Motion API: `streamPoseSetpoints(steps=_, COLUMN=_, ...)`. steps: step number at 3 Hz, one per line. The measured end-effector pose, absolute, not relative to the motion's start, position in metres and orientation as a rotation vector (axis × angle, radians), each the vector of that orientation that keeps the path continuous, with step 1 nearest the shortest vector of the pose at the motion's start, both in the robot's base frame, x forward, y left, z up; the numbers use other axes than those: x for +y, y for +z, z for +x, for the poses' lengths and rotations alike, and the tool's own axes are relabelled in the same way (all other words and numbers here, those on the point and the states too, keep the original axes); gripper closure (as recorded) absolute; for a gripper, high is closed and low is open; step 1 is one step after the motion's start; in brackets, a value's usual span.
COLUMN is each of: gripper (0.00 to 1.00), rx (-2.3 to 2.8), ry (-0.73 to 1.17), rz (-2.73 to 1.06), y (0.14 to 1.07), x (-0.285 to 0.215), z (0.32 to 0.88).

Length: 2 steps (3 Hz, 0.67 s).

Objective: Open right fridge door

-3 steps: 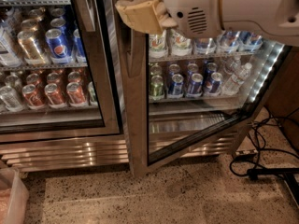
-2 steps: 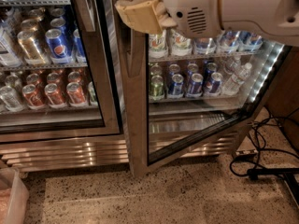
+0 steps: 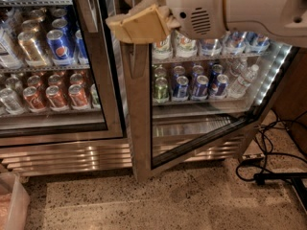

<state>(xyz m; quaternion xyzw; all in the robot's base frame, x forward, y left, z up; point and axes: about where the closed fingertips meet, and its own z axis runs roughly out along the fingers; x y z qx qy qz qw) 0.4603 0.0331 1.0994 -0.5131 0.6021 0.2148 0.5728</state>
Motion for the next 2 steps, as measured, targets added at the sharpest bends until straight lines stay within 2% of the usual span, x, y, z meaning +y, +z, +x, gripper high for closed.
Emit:
streamPoseSetpoints(steps=1, gripper=0.00, rx=1.412, ry=0.504, rz=-1.203, y=1.0994, x=0.0331, z=0.4602)
streamPoseSetpoints(steps=2, gripper=0.00, rx=1.400, ry=0.489, rz=-1.229, y=1.1045, x=0.0357, z=0.4555)
